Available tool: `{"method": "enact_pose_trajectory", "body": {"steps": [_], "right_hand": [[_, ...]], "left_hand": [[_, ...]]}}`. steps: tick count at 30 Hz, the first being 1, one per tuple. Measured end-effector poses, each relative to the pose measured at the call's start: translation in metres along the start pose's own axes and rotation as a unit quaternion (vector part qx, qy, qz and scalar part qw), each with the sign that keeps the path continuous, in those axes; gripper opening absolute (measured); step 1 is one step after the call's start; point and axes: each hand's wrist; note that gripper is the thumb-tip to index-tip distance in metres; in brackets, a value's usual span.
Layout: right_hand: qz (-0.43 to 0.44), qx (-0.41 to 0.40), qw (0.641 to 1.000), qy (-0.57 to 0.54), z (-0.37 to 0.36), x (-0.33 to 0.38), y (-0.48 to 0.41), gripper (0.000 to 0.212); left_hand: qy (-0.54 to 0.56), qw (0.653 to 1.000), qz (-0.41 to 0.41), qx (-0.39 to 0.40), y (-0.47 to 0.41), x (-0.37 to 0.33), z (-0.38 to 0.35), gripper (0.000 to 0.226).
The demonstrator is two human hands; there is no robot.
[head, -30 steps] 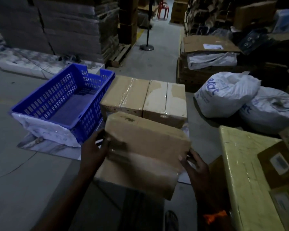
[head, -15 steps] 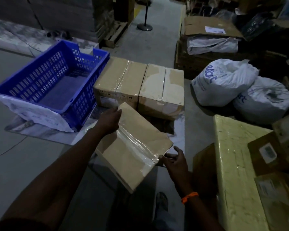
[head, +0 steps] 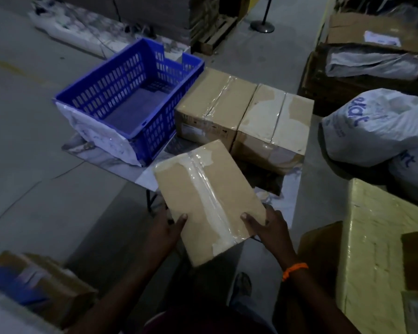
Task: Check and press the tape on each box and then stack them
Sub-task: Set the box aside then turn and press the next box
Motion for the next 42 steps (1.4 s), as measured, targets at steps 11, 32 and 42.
{"method": "enact_pose_trajectory", "body": {"steps": [11, 32, 42], "right_hand": [[0.021, 0.076, 0.980, -0.181, -0.052, 0.017, 0.057, 0.086], [0.183, -0.084, 0.943, -0.265, 0.046, 0.142, 0.013, 0.060], [0.237, -0.119, 0.935, -0.235, 0.064, 0.174, -0.120, 0.087]], "left_hand": [[0.054, 0.997, 0.056, -0.014, -0.047, -0.023, 0.068, 0.035], [0.102, 0.985, -0.142, -0.009, -0.083, -0.212, 0.107, 0.043], [0.130, 0.989, -0.061, 0.033, -0.206, -0.270, 0.067, 0.048]]}}
Point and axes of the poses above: each hand's wrist, its own y-axis away from the middle knuckle, its own z-axis out of the back of the hand, x = y × z, and after that the axes turned 7 degrees about -x, right-handed
